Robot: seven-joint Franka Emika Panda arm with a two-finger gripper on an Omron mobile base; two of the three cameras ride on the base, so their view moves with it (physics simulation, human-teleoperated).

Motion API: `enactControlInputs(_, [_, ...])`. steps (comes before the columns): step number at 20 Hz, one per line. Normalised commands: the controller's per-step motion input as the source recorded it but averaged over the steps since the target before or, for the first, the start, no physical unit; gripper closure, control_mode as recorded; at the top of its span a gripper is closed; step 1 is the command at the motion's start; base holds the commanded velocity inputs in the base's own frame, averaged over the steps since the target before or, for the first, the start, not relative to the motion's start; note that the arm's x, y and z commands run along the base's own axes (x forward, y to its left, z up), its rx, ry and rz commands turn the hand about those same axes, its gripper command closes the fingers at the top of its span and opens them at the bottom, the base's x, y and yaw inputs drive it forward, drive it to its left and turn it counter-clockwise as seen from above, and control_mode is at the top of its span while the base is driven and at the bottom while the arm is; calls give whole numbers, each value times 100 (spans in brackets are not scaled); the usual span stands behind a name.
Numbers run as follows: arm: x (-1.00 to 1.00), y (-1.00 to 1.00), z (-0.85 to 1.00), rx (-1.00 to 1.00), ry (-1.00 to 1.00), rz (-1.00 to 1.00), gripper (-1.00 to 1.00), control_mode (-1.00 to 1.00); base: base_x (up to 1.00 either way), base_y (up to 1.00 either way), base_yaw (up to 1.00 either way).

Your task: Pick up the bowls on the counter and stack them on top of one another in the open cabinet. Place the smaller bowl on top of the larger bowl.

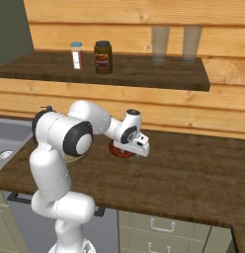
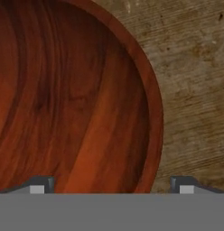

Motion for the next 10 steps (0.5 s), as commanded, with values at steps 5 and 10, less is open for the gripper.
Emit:
enactControlInputs(5, [3, 0, -11, 0, 0, -3, -100, -100, 0, 0, 0])
enactControlInputs(10, [0, 0, -10, 0, 0, 0, -100, -100, 0, 0, 0])
